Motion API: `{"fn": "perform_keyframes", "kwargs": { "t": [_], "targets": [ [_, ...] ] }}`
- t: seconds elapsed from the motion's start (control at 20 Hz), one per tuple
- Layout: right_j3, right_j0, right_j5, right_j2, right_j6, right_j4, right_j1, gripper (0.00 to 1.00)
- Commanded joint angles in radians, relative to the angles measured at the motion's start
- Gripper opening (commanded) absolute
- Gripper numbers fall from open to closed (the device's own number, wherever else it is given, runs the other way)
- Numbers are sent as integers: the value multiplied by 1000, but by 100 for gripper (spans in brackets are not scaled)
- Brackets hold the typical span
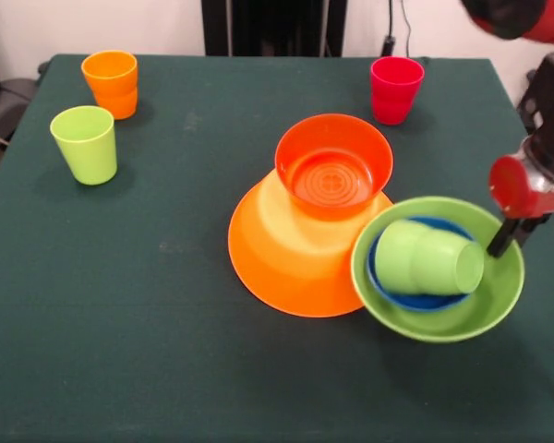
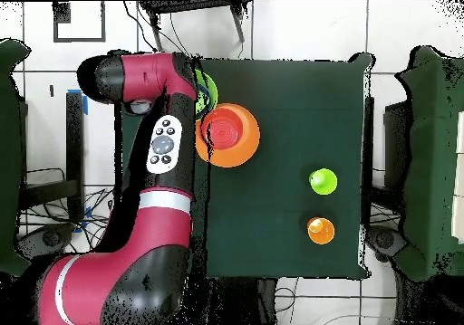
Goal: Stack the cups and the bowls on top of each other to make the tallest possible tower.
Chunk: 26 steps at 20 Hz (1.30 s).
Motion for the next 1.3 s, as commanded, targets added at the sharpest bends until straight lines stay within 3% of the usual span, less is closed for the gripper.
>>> {"fn": "perform_keyframes", "kwargs": {
  "t": [0.05, 0.55, 1.3],
  "targets": [
    [-141, -16, 207, 48, 15, -15, -25, 0],
    [-65, -42, 205, 28, -18, -54, -129, 0],
    [218, -67, 113, -4, -106, -149, -307, 0]
  ]
}}
